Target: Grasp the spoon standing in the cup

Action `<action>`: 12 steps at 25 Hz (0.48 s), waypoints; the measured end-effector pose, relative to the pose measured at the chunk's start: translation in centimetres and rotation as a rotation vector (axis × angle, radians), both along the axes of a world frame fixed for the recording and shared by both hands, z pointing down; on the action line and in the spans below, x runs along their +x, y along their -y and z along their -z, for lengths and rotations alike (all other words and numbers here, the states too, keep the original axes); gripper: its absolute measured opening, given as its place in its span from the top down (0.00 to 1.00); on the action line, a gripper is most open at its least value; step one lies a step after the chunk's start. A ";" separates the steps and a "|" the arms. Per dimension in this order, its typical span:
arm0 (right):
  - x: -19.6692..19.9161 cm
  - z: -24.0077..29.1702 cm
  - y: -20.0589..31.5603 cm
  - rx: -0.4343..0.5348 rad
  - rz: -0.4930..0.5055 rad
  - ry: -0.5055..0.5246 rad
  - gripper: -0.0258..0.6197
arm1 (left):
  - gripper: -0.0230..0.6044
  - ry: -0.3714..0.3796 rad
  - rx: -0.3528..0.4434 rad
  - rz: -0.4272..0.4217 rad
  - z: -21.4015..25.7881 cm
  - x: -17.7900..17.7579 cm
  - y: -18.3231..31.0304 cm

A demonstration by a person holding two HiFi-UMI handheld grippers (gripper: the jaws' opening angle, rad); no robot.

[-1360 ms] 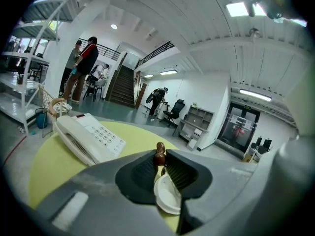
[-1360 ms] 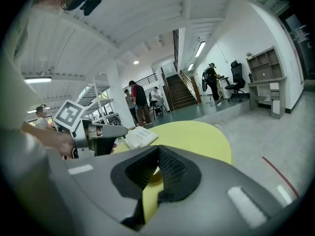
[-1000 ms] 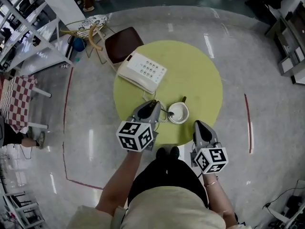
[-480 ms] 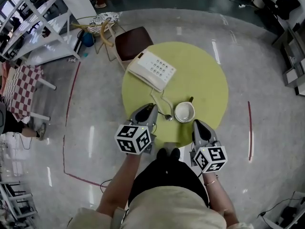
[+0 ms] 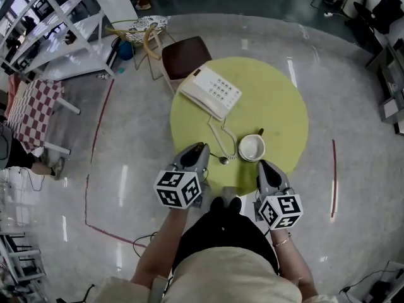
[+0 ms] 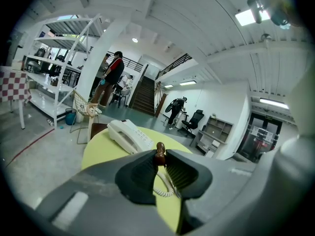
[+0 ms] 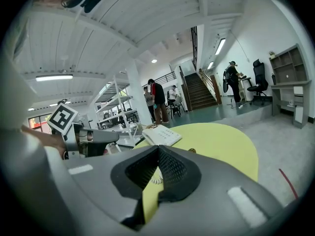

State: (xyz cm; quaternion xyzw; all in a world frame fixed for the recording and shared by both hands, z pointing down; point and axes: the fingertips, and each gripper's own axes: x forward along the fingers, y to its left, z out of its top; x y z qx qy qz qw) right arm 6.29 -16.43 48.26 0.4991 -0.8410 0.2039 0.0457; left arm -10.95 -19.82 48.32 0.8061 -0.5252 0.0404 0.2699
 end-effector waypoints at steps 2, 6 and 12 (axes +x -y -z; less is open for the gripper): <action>-0.3 0.0 -0.1 0.001 0.006 0.001 0.96 | 0.88 0.004 -0.004 0.002 -0.2 -0.3 -0.5; -1.0 0.5 -0.6 0.007 0.020 -0.002 0.96 | 0.88 0.002 -0.011 0.006 -0.2 -0.6 -1.4; -1.5 0.8 -1.4 0.013 0.030 -0.011 0.96 | 0.88 -0.005 -0.019 0.005 -0.4 -0.7 -2.8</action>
